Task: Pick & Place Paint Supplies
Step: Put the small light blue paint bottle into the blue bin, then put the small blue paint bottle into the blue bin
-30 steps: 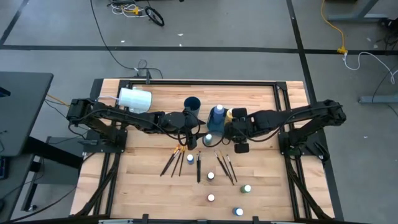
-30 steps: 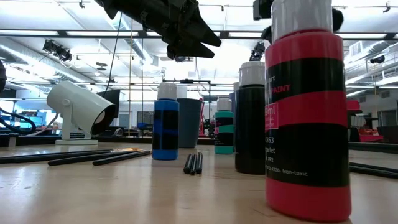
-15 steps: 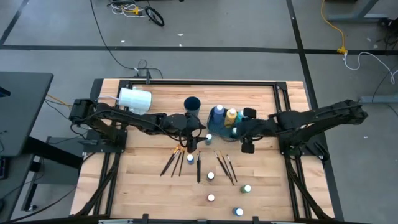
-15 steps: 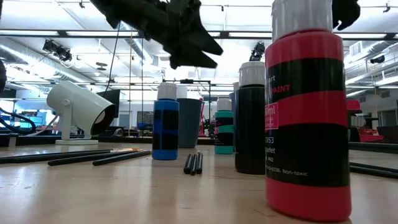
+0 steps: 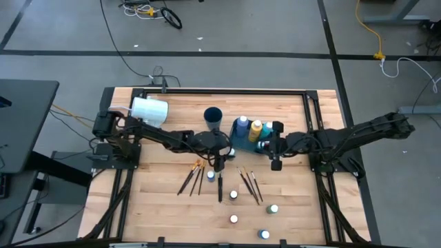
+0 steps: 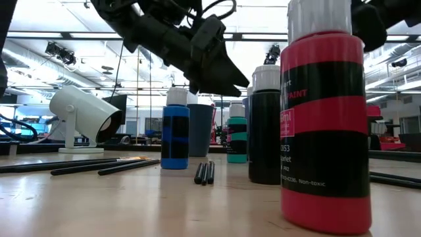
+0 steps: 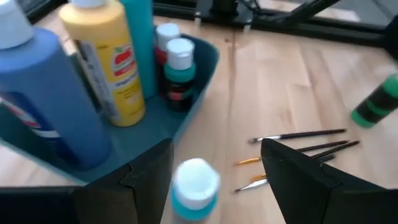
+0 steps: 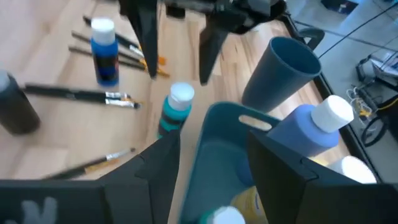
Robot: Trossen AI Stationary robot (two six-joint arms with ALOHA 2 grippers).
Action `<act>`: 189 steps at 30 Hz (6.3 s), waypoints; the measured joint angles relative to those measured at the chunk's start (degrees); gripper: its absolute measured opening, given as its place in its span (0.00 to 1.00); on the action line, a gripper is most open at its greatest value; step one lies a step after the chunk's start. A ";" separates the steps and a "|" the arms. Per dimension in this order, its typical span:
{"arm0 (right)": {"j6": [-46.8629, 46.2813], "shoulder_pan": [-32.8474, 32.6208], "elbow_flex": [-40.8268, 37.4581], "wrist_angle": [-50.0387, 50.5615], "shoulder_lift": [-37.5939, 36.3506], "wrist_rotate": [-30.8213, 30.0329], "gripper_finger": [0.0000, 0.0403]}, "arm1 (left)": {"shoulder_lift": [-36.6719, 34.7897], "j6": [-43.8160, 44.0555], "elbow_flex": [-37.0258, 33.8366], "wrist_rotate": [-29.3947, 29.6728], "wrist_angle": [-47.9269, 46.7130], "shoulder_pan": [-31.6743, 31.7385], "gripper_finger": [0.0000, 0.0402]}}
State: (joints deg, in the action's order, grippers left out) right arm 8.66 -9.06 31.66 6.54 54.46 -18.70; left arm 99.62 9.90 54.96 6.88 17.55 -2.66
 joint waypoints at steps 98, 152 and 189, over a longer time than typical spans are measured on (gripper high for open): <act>2.38 0.03 -0.06 -4.32 0.07 -1.38 0.47 | 5.53 7.79 1.99 13.36 5.19 7.46 0.34; -8.76 0.02 -0.07 -6.53 0.27 -1.33 0.47 | 0.82 -17.86 19.01 5.77 -16.45 -1.33 0.39; -33.83 7.42 40.94 43.31 42.51 10.50 0.47 | -27.98 -17.22 8.24 11.95 -33.99 -1.75 0.28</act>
State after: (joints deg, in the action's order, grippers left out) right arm -25.17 -1.64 72.60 49.85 96.97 -8.20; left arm 71.64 -7.32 63.20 18.83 -16.44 -4.40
